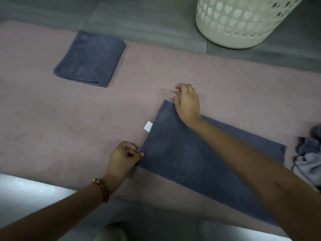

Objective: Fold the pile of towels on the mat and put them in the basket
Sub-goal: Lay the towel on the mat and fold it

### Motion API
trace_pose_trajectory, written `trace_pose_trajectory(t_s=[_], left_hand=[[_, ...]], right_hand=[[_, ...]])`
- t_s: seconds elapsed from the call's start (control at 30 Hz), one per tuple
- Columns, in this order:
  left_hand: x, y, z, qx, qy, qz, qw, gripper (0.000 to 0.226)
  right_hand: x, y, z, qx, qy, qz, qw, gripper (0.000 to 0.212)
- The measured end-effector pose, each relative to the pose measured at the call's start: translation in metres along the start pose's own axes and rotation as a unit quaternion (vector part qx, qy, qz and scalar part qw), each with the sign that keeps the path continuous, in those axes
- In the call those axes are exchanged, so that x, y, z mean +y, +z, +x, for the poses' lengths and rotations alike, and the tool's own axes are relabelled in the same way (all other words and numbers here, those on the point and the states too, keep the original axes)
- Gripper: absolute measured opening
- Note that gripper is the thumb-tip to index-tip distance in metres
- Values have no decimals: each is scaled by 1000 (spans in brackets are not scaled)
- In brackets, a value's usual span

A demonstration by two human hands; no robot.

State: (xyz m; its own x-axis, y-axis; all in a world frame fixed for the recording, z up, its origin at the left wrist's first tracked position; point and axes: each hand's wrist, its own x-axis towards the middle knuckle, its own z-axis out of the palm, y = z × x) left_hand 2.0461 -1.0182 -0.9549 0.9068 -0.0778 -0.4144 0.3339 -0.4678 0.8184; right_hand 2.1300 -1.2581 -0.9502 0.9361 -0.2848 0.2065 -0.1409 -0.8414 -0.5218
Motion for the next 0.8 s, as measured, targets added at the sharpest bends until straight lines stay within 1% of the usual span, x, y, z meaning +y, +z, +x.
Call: trace_pose_trajectory(t_s=[0.03, 0.07, 0.1, 0.13, 0.17, 0.2, 0.23, 0.27, 0.3, 0.33, 0.37, 0.4, 0.43, 0.47, 0.5, 0.53, 0.57, 0.6, 0.63, 0.67, 0.73, 0.8], left_hand=[[0, 1, -1, 6, 9, -12, 1000, 31], [-1, 1, -2, 9, 22, -8, 1000, 33], [-3, 1, -3, 9, 35, 7, 999, 34], [-5, 2, -3, 8, 44, 22, 999, 34], [-4, 2, -4, 10, 46, 29, 998, 34], [-3, 3, -6, 14, 43, 32, 998, 34], [-2, 5, -7, 28, 39, 51, 998, 36], [-1, 7, -8, 53, 41, 93, 993, 42], [2, 9, -10, 78, 49, 147, 985, 49], [7, 10, -11, 98, 76, 185, 975, 54], [13, 12, -10, 104, 131, 204, 965, 55], [20, 16, -7, 92, 208, 221, 948, 55], [26, 21, -1, 60, 295, 259, 918, 55], [32, 30, 9, 14, 378, 314, 871, 54], [35, 41, 20, -36, 438, 369, 819, 54], [39, 54, 32, -82, 471, 417, 773, 55], [41, 66, 44, -112, 488, 453, 737, 58], [43, 76, 56, -129, 493, 479, 714, 60], [44, 82, 66, -135, 489, 500, 702, 62], [45, 85, 73, -133, 479, 514, 699, 65], [46, 86, 82, -118, 458, 519, 712, 70], [49, 86, 83, -107, 422, 520, 735, 76]], right_hand=[[-1, -5, -13, 14, -54, -1, 998, 27], [-1, -11, -28, -1, -111, -4, 994, 30], [1, -13, -45, -39, -169, -20, 985, 37], [5, -14, -64, -96, -220, -60, 969, 45], [14, -16, -81, -153, -257, -114, 947, 52], [27, -19, -94, -189, -271, -167, 929, 57], [42, -25, -104, -204, -256, -205, 922, 59], [57, -35, -111, -207, -211, -224, 929, 62], [73, -48, -117, -200, -143, -230, 941, 65], [89, -62, -124, -186, -65, -229, 953, 68], [102, -75, -131, -172, 7, -227, 958, 70], [111, -86, -140, -156, 58, -227, 960, 72], [114, -96, -149, -144, 83, -226, 960, 73], [115, -102, -159, -142, 91, -228, 959, 72], [116, -106, -169, -153, 86, -233, 957, 70], [119, -108, -178, -167, 79, -238, 953, 68], [124, -110, -187, -178, 72, -240, 952, 66], [131, -113, -198, -179, 77, -240, 951, 64], [138, -117, -208, -172, 102, -239, 950, 63], [145, -123, -218, -157, 143, -236, 948, 63], [161, -135, -232, -119, 220, -214, 944, 65], [172, -147, -238, -107, 268, -197, 937, 71]])
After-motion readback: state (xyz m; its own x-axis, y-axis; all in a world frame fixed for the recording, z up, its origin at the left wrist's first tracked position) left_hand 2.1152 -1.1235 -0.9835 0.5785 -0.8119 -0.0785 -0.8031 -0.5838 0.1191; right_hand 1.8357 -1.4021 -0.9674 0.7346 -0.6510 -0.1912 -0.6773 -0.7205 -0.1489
